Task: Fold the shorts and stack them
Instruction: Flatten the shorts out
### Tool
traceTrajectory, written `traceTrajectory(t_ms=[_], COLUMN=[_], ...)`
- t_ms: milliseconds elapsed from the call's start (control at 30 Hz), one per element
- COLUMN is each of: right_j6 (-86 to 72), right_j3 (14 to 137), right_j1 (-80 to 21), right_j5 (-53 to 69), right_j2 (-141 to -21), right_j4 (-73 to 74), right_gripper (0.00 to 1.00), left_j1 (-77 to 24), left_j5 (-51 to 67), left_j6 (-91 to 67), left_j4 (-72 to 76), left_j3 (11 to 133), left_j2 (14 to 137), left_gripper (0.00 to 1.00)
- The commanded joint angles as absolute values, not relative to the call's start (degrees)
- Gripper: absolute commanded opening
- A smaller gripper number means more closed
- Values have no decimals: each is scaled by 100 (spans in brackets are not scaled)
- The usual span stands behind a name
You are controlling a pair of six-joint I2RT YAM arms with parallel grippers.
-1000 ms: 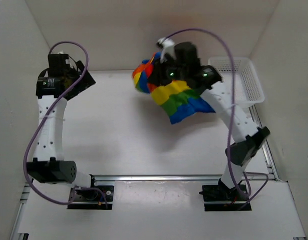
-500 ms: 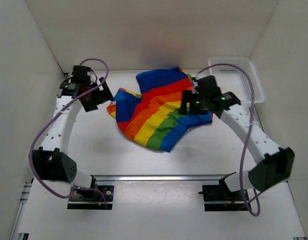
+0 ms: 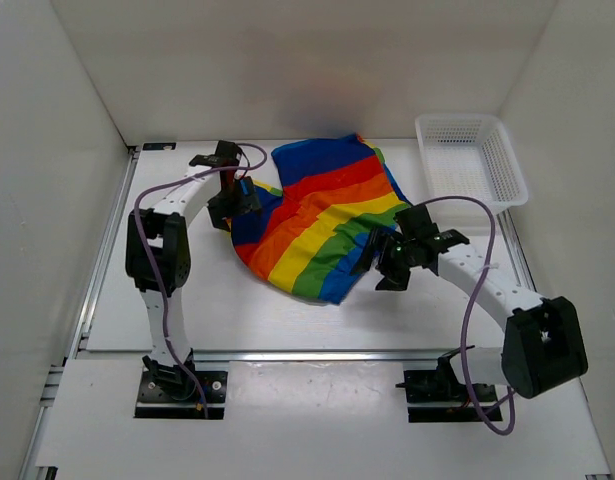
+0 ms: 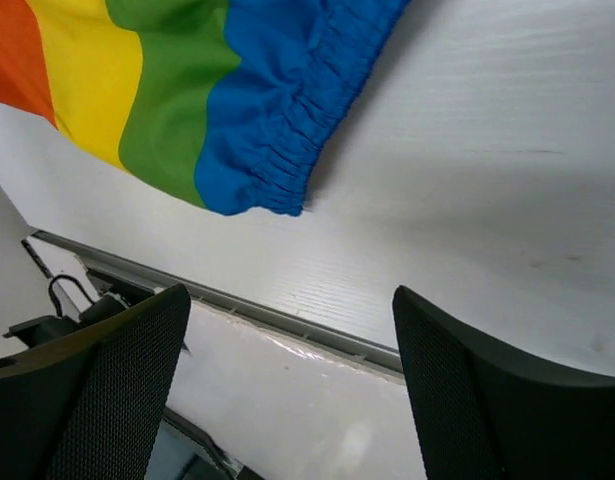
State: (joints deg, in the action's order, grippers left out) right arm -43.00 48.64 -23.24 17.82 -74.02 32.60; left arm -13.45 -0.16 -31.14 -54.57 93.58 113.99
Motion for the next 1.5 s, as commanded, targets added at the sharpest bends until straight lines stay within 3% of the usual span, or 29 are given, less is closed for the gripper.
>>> traceTrajectory(t_ms=[0,67,133,233,400,533,633,733,767,833,933,1100,1200,1300,1467], right_j6=[-4405,-3600,-3096,-2550,-2417,-2417,-2417,-2469,-2470,-2470,-1935,-1100,-599,-335,-614], right_j3=[5184,6017,6624,7268,7584,7734,7805,7971,8033,8304,8857,11646,12268,11789,8579], right_j1=[-2732,-3355,-4134,-5058,-5800,-5801,-5740,-5494,-5397,-5037,-4318,-3228,-3173,-3234,-3856], right_j5=[1927,1295,140,-850,-1880,-2083,-2320,-2539,-2610,-2785,-2944,-2830,-2637,-2418,-2251], right_j2=[-7689,-8198,-8785,-9323,-10009,-10608,-10977,-11188,-11188,-11049,-10828,-10898,-10706,-10153,-8661], right_j4=[2723,3443,3979,4403,4456,4202,4140,4087,4087,4087,4087,4499,4553,4290,3850], right_gripper=[85,85,85,87,88,82,72,43,16,0,0,0,0,0,3], left_j1=[-1318,-1318,-1266,-1213,-967,-905,-853,-853,-853,-800,-730,-790,-791,-791,-1080], left_j5=[-1,52,53,105,316,264,325,448,500,501,640,905,905,774,124], left_j6=[-3015,-3015,-3015,-3015,-2953,-2900,-2900,-2900,-2900,-2900,-2961,-3146,-3357,-3471,-3980], left_j4=[-5265,-5265,-5265,-5265,-5317,-5317,-5317,-5378,-5379,-5431,-5571,-6503,-6592,-6153,-5345], left_j3=[9905,9958,9958,9958,9757,9537,9475,9413,9465,9666,10681,13522,14194,12986,9464], left_j2=[11680,11733,11681,11453,11005,10592,10433,10371,10310,10310,10563,11530,11295,10359,8415], left_gripper=[92,78,47,10,10,10,10,10,10,10,10,10,10,10,10])
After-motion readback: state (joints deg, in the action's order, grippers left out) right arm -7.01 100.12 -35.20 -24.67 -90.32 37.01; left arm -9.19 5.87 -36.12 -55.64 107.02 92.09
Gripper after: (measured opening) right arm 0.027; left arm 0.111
